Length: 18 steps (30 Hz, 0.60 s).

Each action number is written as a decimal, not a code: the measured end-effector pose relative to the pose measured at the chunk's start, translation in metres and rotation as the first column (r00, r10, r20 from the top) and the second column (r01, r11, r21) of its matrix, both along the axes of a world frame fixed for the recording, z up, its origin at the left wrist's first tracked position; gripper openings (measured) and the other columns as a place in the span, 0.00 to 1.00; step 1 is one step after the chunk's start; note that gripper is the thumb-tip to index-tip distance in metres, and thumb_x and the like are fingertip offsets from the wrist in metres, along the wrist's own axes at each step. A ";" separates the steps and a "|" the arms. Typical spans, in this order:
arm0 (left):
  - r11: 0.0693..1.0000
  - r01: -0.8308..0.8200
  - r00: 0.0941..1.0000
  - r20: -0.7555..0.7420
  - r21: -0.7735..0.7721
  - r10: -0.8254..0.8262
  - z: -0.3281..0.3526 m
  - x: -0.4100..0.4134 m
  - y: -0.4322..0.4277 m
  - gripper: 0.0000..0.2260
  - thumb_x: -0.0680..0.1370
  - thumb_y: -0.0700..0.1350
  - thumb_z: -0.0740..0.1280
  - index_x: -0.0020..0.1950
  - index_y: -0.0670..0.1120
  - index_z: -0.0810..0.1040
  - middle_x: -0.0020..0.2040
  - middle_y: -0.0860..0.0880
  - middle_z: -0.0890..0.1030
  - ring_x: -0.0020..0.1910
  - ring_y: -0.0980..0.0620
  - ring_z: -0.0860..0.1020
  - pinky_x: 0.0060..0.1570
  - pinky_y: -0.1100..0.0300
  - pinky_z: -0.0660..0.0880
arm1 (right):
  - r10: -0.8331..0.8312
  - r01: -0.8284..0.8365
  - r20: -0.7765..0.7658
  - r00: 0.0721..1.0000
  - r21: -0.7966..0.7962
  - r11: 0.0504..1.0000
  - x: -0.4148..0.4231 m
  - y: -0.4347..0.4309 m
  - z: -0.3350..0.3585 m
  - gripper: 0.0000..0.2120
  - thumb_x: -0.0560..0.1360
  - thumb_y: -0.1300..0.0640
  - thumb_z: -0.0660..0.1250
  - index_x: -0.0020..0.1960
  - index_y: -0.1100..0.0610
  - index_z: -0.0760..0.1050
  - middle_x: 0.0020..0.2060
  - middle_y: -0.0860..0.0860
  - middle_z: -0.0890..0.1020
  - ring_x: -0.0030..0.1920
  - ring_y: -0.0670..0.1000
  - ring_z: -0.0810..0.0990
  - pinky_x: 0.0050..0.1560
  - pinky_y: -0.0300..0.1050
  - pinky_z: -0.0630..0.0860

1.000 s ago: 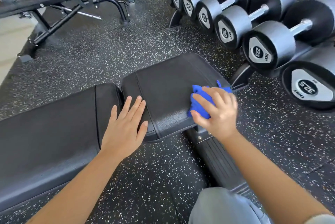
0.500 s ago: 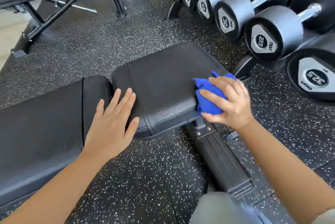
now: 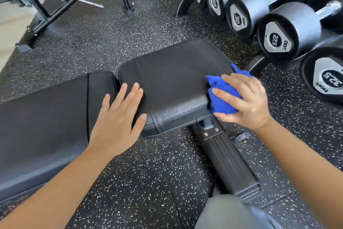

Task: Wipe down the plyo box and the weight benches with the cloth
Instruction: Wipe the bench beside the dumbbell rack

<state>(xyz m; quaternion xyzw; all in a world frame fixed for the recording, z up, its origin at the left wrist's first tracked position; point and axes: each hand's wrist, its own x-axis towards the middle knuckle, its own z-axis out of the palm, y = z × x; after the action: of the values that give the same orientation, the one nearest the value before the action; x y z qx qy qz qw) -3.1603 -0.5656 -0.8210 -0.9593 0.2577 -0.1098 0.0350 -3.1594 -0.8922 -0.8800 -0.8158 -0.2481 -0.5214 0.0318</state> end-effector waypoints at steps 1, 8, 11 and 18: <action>1.000 0.001 1.000 0.001 -0.003 -0.001 -0.001 0.000 0.000 0.28 0.79 0.55 0.45 0.74 0.43 0.59 0.75 0.49 0.58 0.74 0.48 0.52 0.67 0.40 0.55 | 0.002 -0.002 0.000 1.000 -0.002 1.000 0.001 -0.003 0.001 0.22 0.72 0.37 0.64 0.60 0.49 0.73 0.59 0.55 0.75 0.53 0.59 0.77 0.48 0.54 0.73; 0.995 0.020 0.999 0.027 -0.100 -0.017 -0.003 0.000 -0.001 0.27 0.78 0.51 0.47 0.74 0.41 0.58 0.75 0.48 0.58 0.74 0.46 0.53 0.67 0.40 0.54 | 0.020 -0.023 0.051 0.999 0.048 0.999 -0.009 0.098 -0.007 0.21 0.69 0.36 0.66 0.57 0.45 0.75 0.57 0.51 0.76 0.54 0.57 0.77 0.49 0.53 0.70; 0.988 0.016 0.999 0.043 -0.156 -0.009 -0.002 -0.001 0.002 0.27 0.76 0.49 0.47 0.75 0.41 0.56 0.75 0.48 0.57 0.74 0.47 0.52 0.68 0.41 0.53 | 0.022 -0.021 0.046 0.999 -0.011 1.000 -0.010 0.107 -0.003 0.21 0.70 0.36 0.65 0.59 0.46 0.75 0.57 0.51 0.79 0.53 0.56 0.77 0.49 0.52 0.72; 0.994 -0.022 0.999 0.043 -0.111 0.027 -0.001 -0.018 0.022 0.26 0.77 0.51 0.48 0.72 0.41 0.62 0.74 0.44 0.61 0.74 0.44 0.54 0.66 0.38 0.56 | -0.032 0.034 0.020 0.999 -0.076 0.997 -0.012 0.055 0.002 0.22 0.72 0.37 0.66 0.61 0.47 0.73 0.58 0.55 0.76 0.53 0.59 0.76 0.49 0.53 0.71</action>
<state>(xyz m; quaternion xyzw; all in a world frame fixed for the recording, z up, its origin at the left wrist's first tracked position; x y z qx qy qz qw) -3.1780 -0.5432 -0.8223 -0.9602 0.2384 -0.1448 -0.0111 -3.1714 -0.8377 -0.8777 -0.8155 -0.2546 -0.5197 -0.0103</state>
